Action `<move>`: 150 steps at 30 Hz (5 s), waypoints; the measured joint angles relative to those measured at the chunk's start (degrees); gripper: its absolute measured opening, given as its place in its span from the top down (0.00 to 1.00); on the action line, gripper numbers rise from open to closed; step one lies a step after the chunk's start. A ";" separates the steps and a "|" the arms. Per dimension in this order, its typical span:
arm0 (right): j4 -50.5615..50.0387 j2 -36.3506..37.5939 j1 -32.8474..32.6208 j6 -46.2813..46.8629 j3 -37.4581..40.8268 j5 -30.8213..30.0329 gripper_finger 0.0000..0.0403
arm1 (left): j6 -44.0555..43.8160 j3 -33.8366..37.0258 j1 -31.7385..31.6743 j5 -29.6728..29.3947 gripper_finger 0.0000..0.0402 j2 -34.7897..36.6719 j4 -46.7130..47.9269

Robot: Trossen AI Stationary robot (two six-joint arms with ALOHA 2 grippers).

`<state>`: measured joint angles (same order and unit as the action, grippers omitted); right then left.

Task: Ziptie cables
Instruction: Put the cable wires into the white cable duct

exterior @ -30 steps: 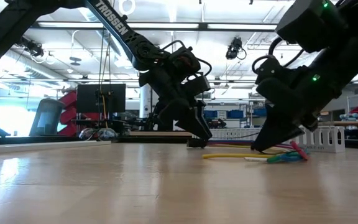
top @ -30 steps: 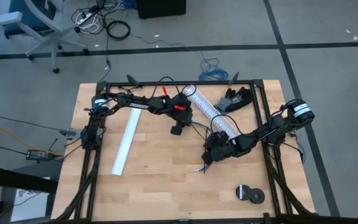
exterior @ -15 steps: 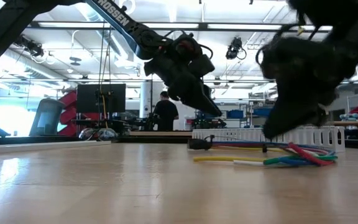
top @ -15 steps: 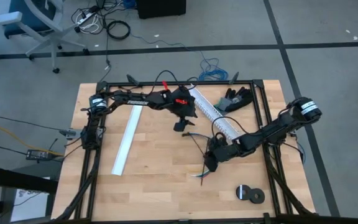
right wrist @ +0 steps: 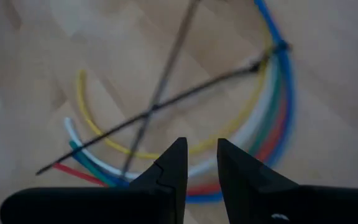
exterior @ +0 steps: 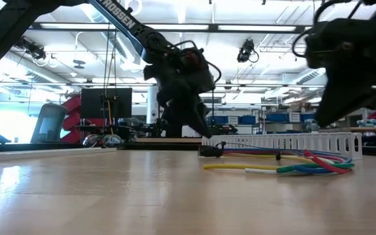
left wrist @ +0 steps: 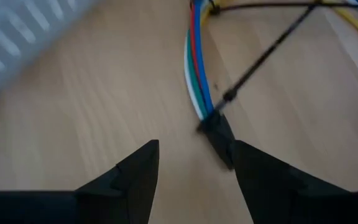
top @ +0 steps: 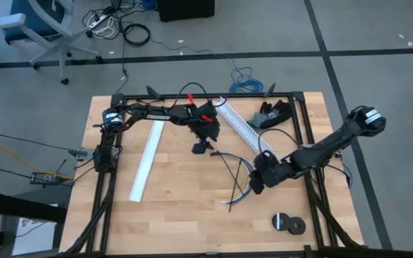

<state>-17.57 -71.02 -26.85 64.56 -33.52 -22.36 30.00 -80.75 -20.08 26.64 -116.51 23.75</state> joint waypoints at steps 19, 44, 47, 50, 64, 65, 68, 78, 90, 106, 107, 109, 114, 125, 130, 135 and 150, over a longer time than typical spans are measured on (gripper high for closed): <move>7.08 -17.50 -14.78 25.16 -0.02 -19.82 0.81 | -2.08 5.74 -0.06 8.30 0.47 0.00 0.30; 15.10 -24.49 -17.72 22.38 -0.05 -25.82 0.81 | -20.11 41.54 2.74 -24.17 0.47 40.16 -35.60; 15.29 -23.24 -18.21 22.32 -0.20 -24.80 0.81 | -21.91 49.29 3.00 -25.09 0.47 41.09 -49.30; 15.43 -21.59 -18.74 22.19 -0.20 -24.82 0.81 | -22.97 54.33 3.00 -25.63 0.47 39.60 -59.64; 7.95 -11.54 -20.05 22.34 -0.23 -22.17 0.92 | -23.17 55.61 3.00 -21.86 0.47 27.63 -77.25; 6.34 -10.67 -20.13 22.41 -0.24 -21.47 0.93 | -23.03 55.15 3.00 -21.88 0.47 27.05 -77.43; -0.29 -8.72 -20.24 24.64 -0.26 -18.11 0.97 | -22.95 54.14 3.00 -21.88 0.47 25.60 -78.38; -18.69 -10.04 -20.81 43.26 -2.44 -7.79 1.00 | -22.19 52.88 2.83 -21.88 0.47 24.63 -78.25; -50.38 -33.13 -24.28 58.70 -31.82 -9.00 1.00 | -19.30 52.89 2.80 -22.08 0.47 24.63 -78.10; -47.99 -42.99 -22.33 59.84 -38.71 -21.65 1.00 | -16.57 45.13 3.67 -7.73 0.47 21.02 -64.65; -48.03 -42.83 -22.13 59.82 -38.71 -21.55 1.00 | -15.42 43.94 3.83 -7.00 0.47 20.18 -62.35; -48.21 -42.69 -21.99 59.80 -38.71 -21.58 1.00 | -13.39 40.94 4.42 -5.93 0.47 18.34 -57.58; -48.18 -42.69 -21.99 59.38 -38.69 -21.47 0.98 | -7.86 34.01 6.07 -5.69 0.47 15.31 -47.86; -48.05 -42.67 -21.77 59.30 -38.69 -21.47 0.97 | -7.60 23.24 6.72 -7.02 0.47 5.90 -42.58; -47.84 -42.67 -21.77 58.79 -38.69 -21.47 0.96 | -5.85 19.35 6.72 -7.42 0.47 1.21 -41.11; -47.82 -42.67 -21.77 58.76 -38.69 -21.50 0.96 | -4.89 17.48 6.70 -11.74 0.47 -2.31 -40.74; -48.61 -42.67 -21.16 57.33 -38.69 -21.12 0.97 | -0.61 14.71 7.17 -14.27 0.90 -0.54 -31.69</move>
<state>-66.18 -113.69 -48.01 121.89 -72.20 -43.48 29.38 -66.04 -12.91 12.36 -117.04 -7.94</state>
